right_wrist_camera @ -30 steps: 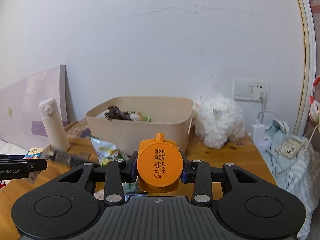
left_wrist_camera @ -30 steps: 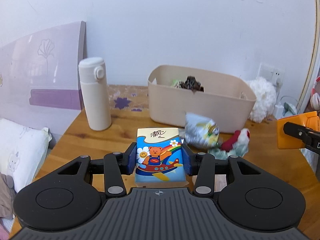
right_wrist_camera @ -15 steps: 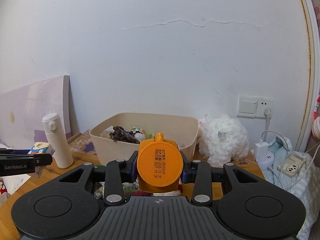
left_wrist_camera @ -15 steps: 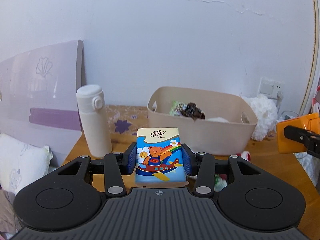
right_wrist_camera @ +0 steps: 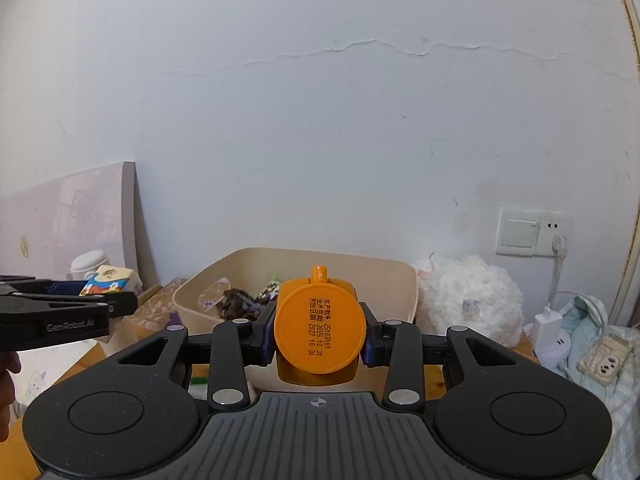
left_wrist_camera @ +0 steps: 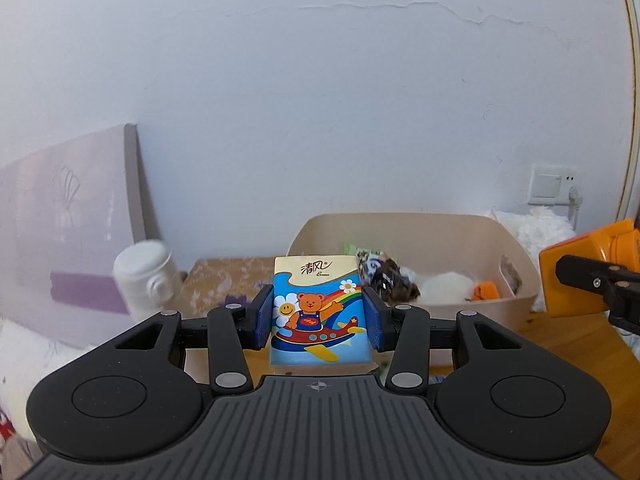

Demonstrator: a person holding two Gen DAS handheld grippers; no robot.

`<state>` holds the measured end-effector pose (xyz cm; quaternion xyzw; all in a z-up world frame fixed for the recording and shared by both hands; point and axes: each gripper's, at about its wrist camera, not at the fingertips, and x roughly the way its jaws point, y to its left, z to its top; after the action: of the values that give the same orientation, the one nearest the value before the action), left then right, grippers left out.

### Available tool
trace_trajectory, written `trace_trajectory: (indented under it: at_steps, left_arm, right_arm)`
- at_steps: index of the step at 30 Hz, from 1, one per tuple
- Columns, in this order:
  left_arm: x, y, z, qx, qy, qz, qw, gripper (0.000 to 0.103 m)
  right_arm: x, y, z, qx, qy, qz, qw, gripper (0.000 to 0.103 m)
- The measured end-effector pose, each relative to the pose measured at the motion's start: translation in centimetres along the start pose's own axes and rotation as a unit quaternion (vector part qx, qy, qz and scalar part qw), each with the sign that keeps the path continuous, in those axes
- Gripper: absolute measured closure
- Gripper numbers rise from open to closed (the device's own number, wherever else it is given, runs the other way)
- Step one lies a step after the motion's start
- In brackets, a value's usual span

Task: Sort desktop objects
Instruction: 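Carry the tissue pack and orange bottle with both grippers to the beige bin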

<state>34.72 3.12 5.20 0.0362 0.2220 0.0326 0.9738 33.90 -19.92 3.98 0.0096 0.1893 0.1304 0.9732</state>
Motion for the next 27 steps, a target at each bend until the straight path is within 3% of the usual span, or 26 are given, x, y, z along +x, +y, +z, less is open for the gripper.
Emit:
trace_trajectory:
  at_steps: [9,17,27]
  left_arm:
    - [7.5,-1.5,2.3,0.004,0.003,0.019,0.9998,0.057]
    - [13.4,-2.5,3.0,0.013,0.020,0.028,0.9993,0.057]
    - [18.4,-3.7,2.1,0.022,0.070,0.000,0.9973,0.056]
  right_arm:
    - [5.5,-1.0,2.0,0.001,0.006,-0.012,1.000,0.067]
    - [11.3,-1.7,1.3,-0.007,0.038,-0.025,0.999,0.067]
    - [16.3,-1.6,-0.6,-0.016,0.078,-0.041,0.996,0.067]
